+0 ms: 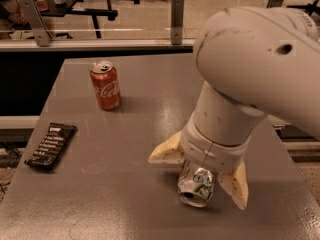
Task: Place 7up can upright
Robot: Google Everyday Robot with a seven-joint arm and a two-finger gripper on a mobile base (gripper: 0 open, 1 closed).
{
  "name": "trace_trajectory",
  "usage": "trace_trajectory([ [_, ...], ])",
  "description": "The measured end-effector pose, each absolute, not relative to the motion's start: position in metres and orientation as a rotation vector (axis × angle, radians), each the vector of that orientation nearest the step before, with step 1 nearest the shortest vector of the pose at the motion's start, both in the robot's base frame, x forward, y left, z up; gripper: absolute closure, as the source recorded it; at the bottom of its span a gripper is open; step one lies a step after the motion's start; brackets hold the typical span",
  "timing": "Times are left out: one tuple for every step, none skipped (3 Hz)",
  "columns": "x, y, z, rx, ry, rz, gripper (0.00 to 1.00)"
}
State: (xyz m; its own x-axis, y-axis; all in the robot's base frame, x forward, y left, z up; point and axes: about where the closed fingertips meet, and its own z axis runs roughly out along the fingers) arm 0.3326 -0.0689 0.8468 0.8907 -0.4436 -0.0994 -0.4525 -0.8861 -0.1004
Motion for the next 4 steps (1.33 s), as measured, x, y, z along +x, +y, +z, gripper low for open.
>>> trace_trajectory([
  [0.336,-0.068,0.843,-2.953,0.711,0.124,0.29],
  [0.342,-0.067,0.840,-2.956,0.746,0.139,0.53],
  [0.352,-0.064,0.848,-2.882,0.859,0.236,0.77],
  [0.363,-0.056,0.871,-2.729,1.016,0.378,0.98],
])
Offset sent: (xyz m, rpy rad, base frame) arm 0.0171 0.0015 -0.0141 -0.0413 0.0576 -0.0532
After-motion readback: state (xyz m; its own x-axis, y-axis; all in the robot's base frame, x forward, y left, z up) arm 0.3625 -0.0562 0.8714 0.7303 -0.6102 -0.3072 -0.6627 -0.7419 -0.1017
